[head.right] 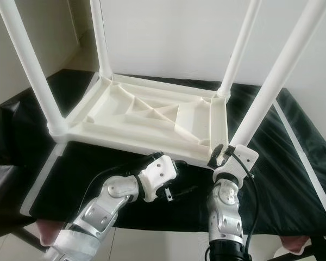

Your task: Building children table

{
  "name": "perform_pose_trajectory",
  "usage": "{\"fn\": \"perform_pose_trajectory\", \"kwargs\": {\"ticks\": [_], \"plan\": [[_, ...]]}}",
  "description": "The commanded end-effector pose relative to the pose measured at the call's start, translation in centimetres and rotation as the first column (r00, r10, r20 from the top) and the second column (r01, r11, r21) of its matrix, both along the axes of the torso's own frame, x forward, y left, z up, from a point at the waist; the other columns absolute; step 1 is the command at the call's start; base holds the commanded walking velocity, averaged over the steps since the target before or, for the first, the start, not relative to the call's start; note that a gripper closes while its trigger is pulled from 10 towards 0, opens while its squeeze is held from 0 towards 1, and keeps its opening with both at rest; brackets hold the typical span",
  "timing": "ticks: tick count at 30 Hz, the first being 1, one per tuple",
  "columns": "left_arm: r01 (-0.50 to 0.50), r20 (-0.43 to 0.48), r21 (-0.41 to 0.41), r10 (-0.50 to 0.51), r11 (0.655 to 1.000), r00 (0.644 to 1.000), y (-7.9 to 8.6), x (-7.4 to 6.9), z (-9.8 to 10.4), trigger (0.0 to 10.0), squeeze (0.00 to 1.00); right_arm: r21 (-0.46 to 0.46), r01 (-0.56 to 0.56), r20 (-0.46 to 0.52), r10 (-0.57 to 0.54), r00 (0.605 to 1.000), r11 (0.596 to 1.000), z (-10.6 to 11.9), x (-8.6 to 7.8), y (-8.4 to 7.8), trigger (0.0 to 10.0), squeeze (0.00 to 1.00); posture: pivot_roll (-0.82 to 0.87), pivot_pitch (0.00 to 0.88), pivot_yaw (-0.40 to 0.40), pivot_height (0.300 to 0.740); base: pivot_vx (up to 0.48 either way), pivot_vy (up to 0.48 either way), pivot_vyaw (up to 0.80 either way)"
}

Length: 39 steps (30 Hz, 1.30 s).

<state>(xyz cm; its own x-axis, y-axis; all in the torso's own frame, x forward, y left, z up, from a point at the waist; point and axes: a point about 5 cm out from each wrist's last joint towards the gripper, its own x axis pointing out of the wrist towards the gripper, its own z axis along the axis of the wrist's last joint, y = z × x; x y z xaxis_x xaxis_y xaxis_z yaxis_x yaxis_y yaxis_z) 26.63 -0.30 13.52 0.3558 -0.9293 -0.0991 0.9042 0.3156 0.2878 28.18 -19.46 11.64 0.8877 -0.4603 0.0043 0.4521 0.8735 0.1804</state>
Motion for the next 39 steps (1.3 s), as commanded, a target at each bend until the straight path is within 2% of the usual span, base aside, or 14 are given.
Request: {"fn": "perform_pose_trajectory", "kwargs": {"ticks": [1, 2, 3, 4, 9, 11, 18, 23, 26, 31, 39], "plan": [[-0.078, 0.01, -0.005, 0.078, 0.997, 0.997, 0.1, 0.1, -0.1, 10.0, 0.0, -0.026, -0.013, -0.001, 0.013, 1.0, 1.0, 0.0, -0.3, 0.0, 10.0, 1.0, 0.0, 0.0, -0.049, 0.74, 0.0, 0.0, 0.0], [-0.08, 0.01, -0.005, 0.08, 0.997, 0.997, 0.2, 0.1, -0.1, 10.0, 0.0, -0.036, -0.03, -0.007, 0.029, 1.0, 0.999, -0.1, -0.7, 0.2, 10.0, 0.82, 0.0, 0.0, -0.052, 0.74, 0.0, 0.0, 0.0], [-0.08, 0.01, -0.005, 0.08, 0.997, 0.997, 0.2, 0.1, -0.1, 10.0, 0.0, -0.036, -0.03, -0.007, 0.029, 1.0, 0.999, -0.1, -0.7, 0.2, 10.0, 0.82, 0.0, 0.0, -0.052, 0.74, 0.0, 0.0, 0.0], [-0.083, 0.011, -0.006, 0.083, 0.997, 0.996, 0.2, 0.2, -0.1, 10.0, 0.0, -0.05, -0.049, -0.012, 0.048, 0.999, 0.998, -0.2, -0.9, 0.3, 10.0, 0.0, 0.0, 0.0, -0.052, 0.74, 0.0, 0.0, 0.0], [-0.094, 0.019, -0.003, 0.094, 0.996, 0.995, 0.5, 0.4, 0.0, 10.0, 0.0, -0.08, -0.092, -0.01, 0.092, 0.996, 0.992, -0.2, -2.0, 0.7, 10.0, 0.0, 0.0, 0.0, -0.056, 0.74, 0.0, 0.0, 0.0], [-0.113, 0.027, 0.004, 0.113, 0.994, 0.993, 1.1, 1.0, 0.1, 10.0, 0.0, -0.096, -0.127, -0.016, 0.126, 0.992, 0.987, -0.4, -2.9, 1.1, 10.0, 0.0, 0.0, 0.0, -0.055, 0.74, 0.0, 0.0, 0.0], [-0.151, 0.047, 0.025, 0.15, 0.988, 0.988, 2.5, 2.2, 0.3, 10.0, 0.0, -0.103, -0.176, -0.032, 0.174, 0.984, 0.979, -0.7, -3.7, 2.0, 10.0, 0.0, -0.01, 0.0, -0.048, 0.74, 0.0, 0.0, 0.0], [-0.181, 0.059, 0.051, 0.178, 0.982, 0.982, 3.9, 3.2, 0.4, 10.0, 0.0, -0.093, -0.252, -0.03, 0.25, 0.968, 0.963, -0.7, -3.2, 3.1, 10.0, 0.0, 0.0, 0.0, -0.043, 0.74, 0.0, 0.0, 0.0], [-0.189, 0.062, 0.056, 0.185, 0.98, 0.981, 4.2, 3.4, 0.4, 10.0, 0.0, -0.081, -0.265, -0.032, 0.264, 0.964, 0.961, -0.8, -3.0, 3.3, 10.0, 0.0, 0.0, 0.0, -0.043, 0.74, 0.0, 0.0, 0.0], [-0.25, 0.092, 0.066, 0.243, 0.966, 0.966, 5.7, 4.7, 0.9, 10.0, 0.0, -0.053, -0.386, -0.026, 0.385, 0.922, 0.921, -0.7, -1.5, 5.1, 10.0, 0.0, 0.0, 0.0, -0.042, 0.74, 0.0, 0.0, 0.0], [-0.283, 0.107, 0.072, 0.275, 0.956, 0.956, 6.7, 5.5, 1.2, 10.0, 0.0, -0.057, -0.424, -0.028, 0.423, 0.906, 0.904, -0.7, -0.7, 5.7, 10.0, 0.0, 0.01, 0.0, -0.048, 0.74, 0.0, 0.0, 0.0]]}}
